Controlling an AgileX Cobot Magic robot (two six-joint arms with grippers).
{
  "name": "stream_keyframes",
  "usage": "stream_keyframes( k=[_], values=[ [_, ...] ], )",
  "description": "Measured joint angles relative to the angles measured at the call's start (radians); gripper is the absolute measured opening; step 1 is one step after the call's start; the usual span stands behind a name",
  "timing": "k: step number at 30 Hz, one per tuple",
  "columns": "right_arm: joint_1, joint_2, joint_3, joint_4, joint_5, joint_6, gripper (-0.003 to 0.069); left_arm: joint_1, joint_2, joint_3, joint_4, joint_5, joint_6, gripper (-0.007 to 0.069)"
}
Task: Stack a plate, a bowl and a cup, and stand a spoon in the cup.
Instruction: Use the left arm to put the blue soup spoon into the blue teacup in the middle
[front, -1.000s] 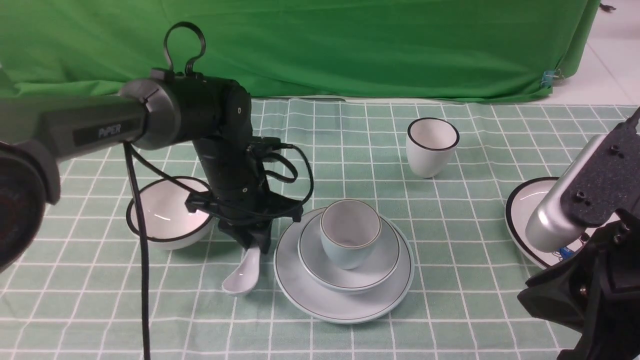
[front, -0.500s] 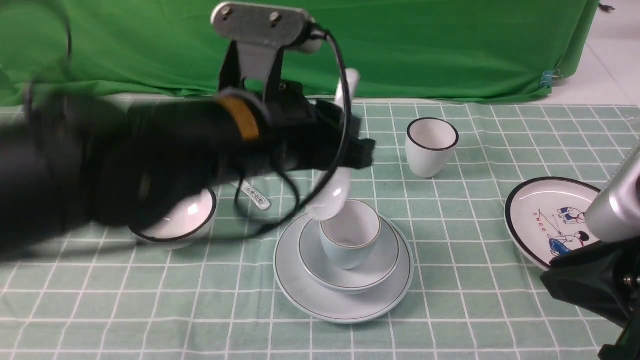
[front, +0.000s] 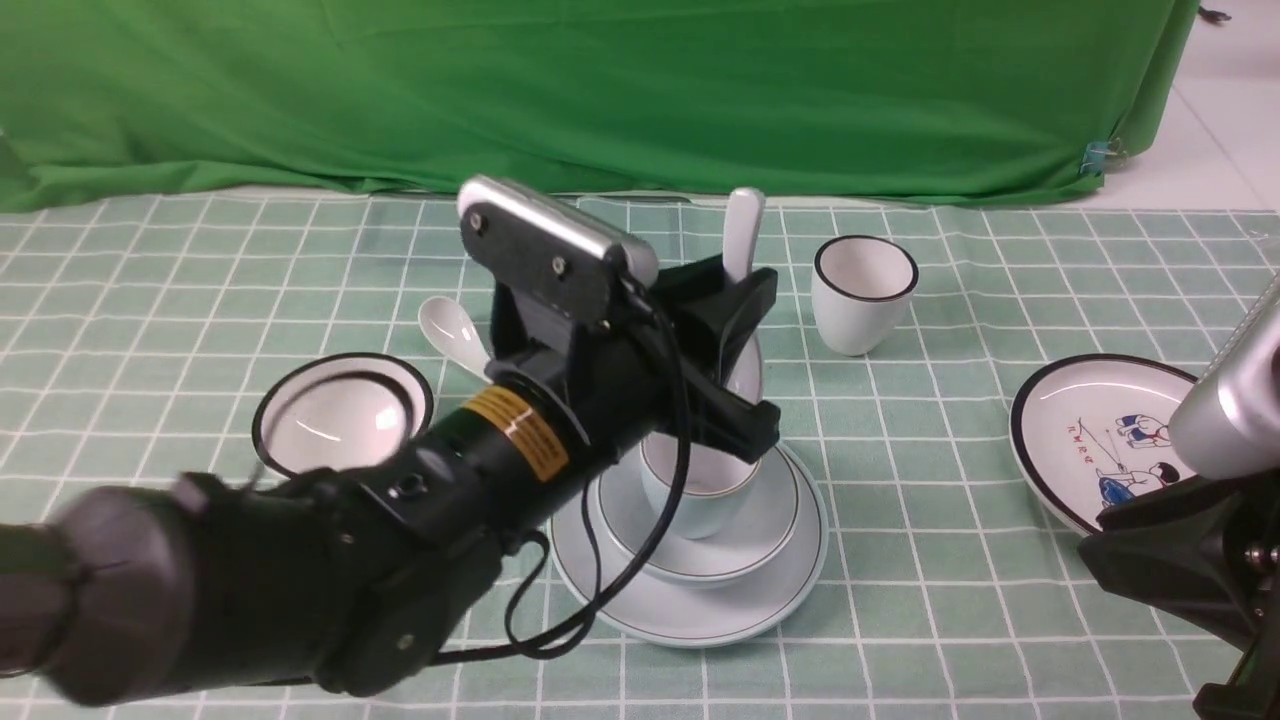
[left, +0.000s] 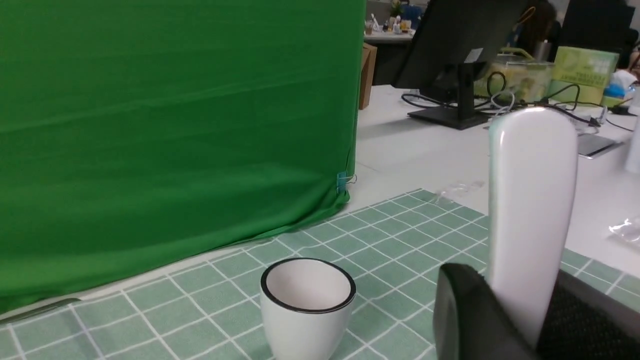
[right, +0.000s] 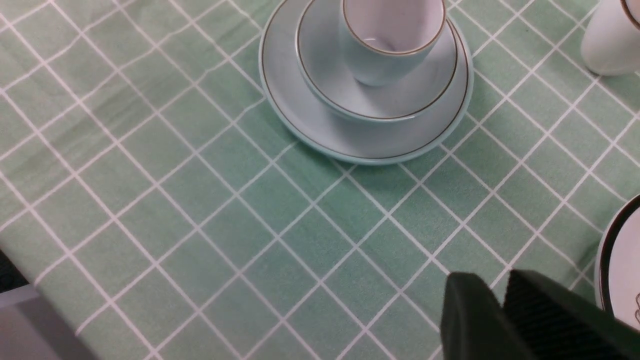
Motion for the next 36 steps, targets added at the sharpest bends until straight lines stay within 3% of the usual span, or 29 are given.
stream_keyframes(
  k=[7,18,32,36],
  values=[
    [0.000,0.000,0.000,0.000,-0.001,-0.001,0.0143,0.000,0.113,0.000,-0.076,-0.051,0.037,0.0121],
    [0.000,0.000,0.000,0.000,-0.001,-0.005,0.0143,0.000,0.215,-0.001,-0.089,-0.062,0.049,0.0126],
    [0.000,0.000,0.000,-0.001,-0.002,-0.005,0.0143,0.000,0.197,0.015,-0.087,-0.114,0.046,0.0401],
    [0.000,-0.002,-0.017,-0.001,-0.003,-0.003,0.0143,0.000,0.076,0.069,-0.084,-0.069,0.042,0.0402]
  ],
)
